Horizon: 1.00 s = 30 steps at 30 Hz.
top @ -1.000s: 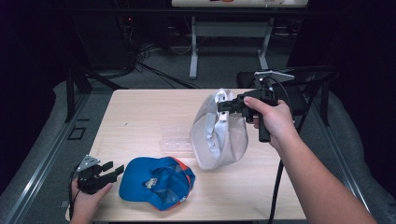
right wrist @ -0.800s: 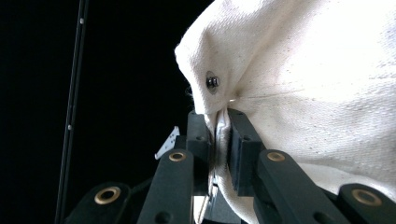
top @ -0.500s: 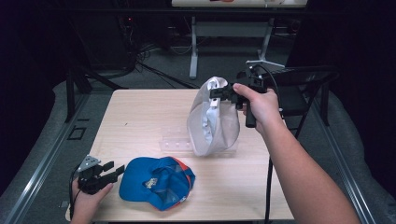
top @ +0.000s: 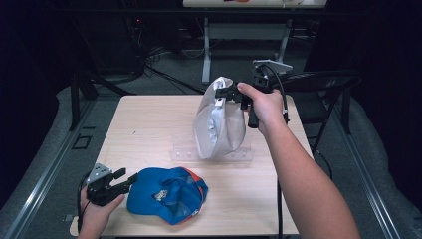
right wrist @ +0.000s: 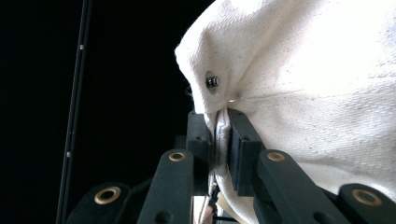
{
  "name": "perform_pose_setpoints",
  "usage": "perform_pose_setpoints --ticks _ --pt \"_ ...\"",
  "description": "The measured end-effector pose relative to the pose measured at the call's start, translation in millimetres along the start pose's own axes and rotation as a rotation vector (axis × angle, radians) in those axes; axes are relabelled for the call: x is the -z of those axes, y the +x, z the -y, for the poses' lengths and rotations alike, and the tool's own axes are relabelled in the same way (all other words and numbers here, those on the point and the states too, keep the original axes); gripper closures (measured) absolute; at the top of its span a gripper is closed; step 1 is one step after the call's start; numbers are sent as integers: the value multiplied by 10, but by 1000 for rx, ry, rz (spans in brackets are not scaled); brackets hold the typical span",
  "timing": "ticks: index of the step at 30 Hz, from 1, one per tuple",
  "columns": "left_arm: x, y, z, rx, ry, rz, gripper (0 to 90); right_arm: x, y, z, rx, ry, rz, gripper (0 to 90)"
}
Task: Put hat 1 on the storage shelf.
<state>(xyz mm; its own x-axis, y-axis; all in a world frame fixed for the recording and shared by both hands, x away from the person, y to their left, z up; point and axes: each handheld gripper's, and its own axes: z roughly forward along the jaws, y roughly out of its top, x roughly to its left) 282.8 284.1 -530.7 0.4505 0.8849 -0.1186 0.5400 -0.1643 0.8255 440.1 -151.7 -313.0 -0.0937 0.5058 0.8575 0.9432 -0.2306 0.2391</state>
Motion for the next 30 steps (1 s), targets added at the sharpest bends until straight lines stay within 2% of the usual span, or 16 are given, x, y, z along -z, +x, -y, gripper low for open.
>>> perform_pose_setpoints --ticks 1,3,5,7,8,9,12,14,15,19,30 --pt "3 -73 -55 -25 -8 7 461 -11 -3 -7 1 -4 -1 809" --pt "6 -106 -84 -39 -13 17 461 -19 0 -13 -5 -5 1 808" --pt "-11 -229 -156 -67 -28 39 460 -50 3 -21 -5 -6 -4 808" --pt "-21 -271 -180 -79 -27 47 461 -61 4 -22 -6 -7 -5 809" --pt "-37 -314 -204 -90 -26 55 459 -90 4 -24 -6 -10 -8 808" --pt "-76 -397 -256 -119 -32 58 458 -104 5 -24 -8 -10 -7 808" --pt "-117 -473 -310 -134 -36 77 449 -134 9 -25 -12 -9 -9 809" --pt "-184 -589 -378 -159 -48 90 438 -174 10 -27 -12 -6 -13 808" --pt "-184 -589 -378 -159 -48 90 438 -174 10 -27 -12 -6 -13 808" --pt "-291 -732 -442 -182 -45 110 437 -258 10 -34 -15 -1 -17 808" --pt "-475 -906 -564 -211 -42 105 439 -397 21 -48 -16 -17 -11 807"
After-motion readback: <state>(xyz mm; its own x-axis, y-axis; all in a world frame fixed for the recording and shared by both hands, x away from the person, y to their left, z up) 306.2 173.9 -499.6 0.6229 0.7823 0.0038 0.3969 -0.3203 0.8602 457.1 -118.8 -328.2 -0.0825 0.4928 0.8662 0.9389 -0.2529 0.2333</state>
